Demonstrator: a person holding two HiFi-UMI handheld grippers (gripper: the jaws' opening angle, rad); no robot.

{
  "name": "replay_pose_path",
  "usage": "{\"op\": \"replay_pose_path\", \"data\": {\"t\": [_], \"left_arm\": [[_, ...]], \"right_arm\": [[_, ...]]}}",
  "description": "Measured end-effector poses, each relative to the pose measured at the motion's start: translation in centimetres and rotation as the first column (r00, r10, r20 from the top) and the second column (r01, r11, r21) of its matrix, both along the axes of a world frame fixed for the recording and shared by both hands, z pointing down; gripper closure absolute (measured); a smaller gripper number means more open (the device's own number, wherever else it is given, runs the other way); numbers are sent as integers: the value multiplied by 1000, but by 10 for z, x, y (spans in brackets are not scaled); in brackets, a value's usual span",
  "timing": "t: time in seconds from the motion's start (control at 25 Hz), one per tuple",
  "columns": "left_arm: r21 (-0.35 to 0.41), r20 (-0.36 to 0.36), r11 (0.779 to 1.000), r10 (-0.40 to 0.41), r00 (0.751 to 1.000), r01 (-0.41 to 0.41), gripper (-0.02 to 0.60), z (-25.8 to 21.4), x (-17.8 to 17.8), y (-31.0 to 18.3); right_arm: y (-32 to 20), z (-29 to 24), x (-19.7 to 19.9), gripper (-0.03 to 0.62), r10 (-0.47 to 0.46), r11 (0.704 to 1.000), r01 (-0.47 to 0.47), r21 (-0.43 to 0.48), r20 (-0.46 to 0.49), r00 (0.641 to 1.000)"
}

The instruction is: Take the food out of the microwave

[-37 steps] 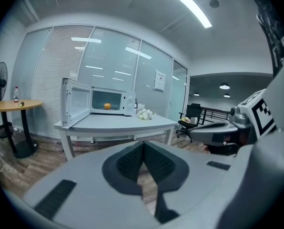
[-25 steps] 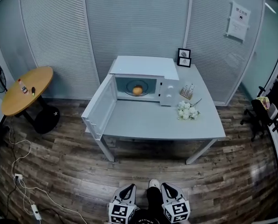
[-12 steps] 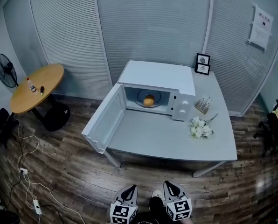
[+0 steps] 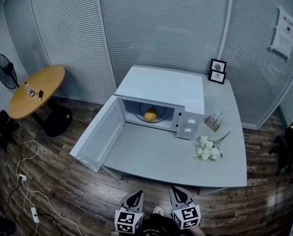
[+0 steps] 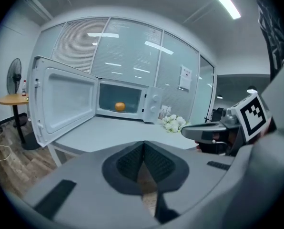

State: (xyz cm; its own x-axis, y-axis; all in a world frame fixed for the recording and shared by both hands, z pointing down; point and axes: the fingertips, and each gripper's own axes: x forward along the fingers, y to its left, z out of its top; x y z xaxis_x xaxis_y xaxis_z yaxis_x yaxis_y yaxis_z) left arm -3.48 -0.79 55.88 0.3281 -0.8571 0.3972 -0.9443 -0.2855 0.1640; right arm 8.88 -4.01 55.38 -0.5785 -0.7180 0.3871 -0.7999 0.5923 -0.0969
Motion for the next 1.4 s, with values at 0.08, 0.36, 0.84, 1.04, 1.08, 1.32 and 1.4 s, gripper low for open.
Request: {"op": "replay_pose_path", "data": {"t": [0.08, 0.36, 0.84, 1.04, 1.08, 1.32, 1.4], "left_arm": [[-3, -9, 1000, -6, 1000, 6, 574, 0, 7, -17], [-21, -48, 1000, 6, 999, -7, 574, 0, 27, -60], [-29, -34, 998, 48, 998, -49, 572, 0, 12, -138], [-24, -50, 994, 103, 993, -104, 477, -4, 2, -177], [-21, -54, 994, 110, 993, -111, 458, -5, 0, -184], [-16, -59, 990, 140, 988, -141, 352, -6, -14, -225], [-11, -57, 989, 150, 987, -150, 337, -8, -17, -237]], "right_arm": [[-15, -1, 5, 588, -14, 1000, 14, 2, 0, 1000], [-55, -7, 17, 588, -28, 1000, 28, 0, 9, 1000], [-113, -9, 3, 588, 19, 1000, -18, -10, 22, 1000], [-144, -11, -12, 588, 52, 999, -52, 0, 17, 999], [-148, -11, -15, 588, 52, 999, -52, -2, 16, 999], [-168, -12, -30, 588, 73, 997, -73, 13, 9, 997], [-175, -14, -32, 588, 90, 996, -90, 22, 12, 996]]}}
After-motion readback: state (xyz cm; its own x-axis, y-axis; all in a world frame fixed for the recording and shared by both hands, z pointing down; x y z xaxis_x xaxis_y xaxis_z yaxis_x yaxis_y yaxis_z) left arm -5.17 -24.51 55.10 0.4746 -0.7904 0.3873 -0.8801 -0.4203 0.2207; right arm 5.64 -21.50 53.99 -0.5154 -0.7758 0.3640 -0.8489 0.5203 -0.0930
